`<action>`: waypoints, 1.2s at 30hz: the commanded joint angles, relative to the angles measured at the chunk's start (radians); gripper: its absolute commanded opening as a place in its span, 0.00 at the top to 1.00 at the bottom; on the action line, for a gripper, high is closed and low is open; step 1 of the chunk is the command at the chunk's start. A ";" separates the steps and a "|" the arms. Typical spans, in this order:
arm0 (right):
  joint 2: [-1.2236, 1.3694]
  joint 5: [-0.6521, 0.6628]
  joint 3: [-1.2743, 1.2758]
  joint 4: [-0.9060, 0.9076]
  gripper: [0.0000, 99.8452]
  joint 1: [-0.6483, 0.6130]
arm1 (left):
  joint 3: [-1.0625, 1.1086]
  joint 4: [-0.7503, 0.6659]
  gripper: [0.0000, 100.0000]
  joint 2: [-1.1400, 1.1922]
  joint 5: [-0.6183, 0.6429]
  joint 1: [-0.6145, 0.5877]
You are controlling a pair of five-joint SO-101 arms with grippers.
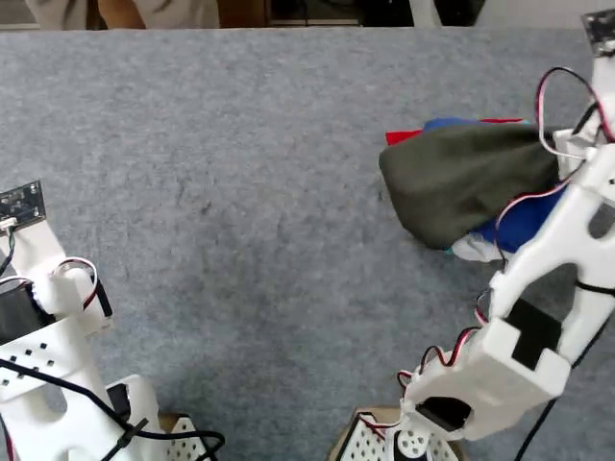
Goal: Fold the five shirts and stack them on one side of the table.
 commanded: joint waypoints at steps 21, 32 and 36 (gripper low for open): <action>0.044 -0.003 -0.042 0.201 0.74 0.061 | -0.002 -0.018 0.98 -0.002 -0.005 -0.002; -0.084 -0.066 0.139 0.210 1.00 0.008 | 0.118 -0.298 0.98 -0.010 0.002 0.000; -0.269 -0.005 0.407 0.198 1.00 -0.035 | 0.258 -0.353 0.98 -0.012 -0.003 0.052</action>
